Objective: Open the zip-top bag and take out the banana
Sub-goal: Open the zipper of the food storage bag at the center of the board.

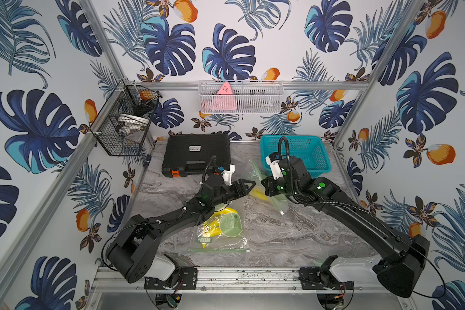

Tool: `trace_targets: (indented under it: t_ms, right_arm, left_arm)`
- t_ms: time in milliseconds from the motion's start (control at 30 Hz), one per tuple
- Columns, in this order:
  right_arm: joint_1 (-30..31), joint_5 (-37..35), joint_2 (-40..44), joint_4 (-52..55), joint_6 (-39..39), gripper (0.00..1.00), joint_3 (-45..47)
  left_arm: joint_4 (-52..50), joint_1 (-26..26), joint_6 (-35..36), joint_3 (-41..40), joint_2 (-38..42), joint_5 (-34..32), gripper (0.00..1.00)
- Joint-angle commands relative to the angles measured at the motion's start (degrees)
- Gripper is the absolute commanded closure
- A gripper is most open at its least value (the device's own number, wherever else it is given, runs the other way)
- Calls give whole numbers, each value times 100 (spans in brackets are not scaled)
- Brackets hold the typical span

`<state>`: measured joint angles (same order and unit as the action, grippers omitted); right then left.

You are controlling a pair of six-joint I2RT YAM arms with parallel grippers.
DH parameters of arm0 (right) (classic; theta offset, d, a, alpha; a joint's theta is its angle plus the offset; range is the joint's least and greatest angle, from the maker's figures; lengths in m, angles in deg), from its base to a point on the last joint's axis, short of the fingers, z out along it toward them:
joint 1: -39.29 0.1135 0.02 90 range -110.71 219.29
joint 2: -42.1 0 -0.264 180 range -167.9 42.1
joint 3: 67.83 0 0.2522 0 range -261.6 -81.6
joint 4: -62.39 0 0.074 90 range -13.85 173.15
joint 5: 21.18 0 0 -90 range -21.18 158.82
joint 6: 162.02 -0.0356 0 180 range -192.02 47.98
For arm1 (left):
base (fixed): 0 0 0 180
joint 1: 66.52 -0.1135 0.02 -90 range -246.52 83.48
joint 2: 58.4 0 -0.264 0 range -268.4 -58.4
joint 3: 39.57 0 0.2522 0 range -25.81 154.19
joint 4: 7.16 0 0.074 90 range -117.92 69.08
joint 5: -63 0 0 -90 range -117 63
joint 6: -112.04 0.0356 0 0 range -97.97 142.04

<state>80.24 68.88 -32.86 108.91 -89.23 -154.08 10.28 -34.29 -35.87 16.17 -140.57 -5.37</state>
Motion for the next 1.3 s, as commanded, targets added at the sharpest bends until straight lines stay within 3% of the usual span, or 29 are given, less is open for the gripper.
trace_targets:
  t_ms: [0,167,533,733,800,1133,1267]
  right_arm:
    - [-3,339,-54,-147,-117,100,-64]
    - [-52,525,-11,-382,-264,100,-72]
    - [-52,1093,199,-687,-671,100,48]
    - [-63,1078,331,-822,-782,100,281]
    - [-56,1050,334,-870,-825,100,355]
    - [-104,1098,385,-1066,-924,100,533]
    - [-175,1176,411,-1113,-972,100,603]
  left_arm:
    - [178,2,17,-80,-1,-176,26]
    - [334,-2,-185,-116,-190,-192,18]
    - [2447,-3,-958,-203,-1070,-339,20]
    - [3025,6,-996,170,-1566,65,24]
    - [3400,15,-1158,244,-1776,214,31]
    - [3598,32,-1231,284,-2134,360,98]
    - [3612,28,-1238,304,-2143,406,100]
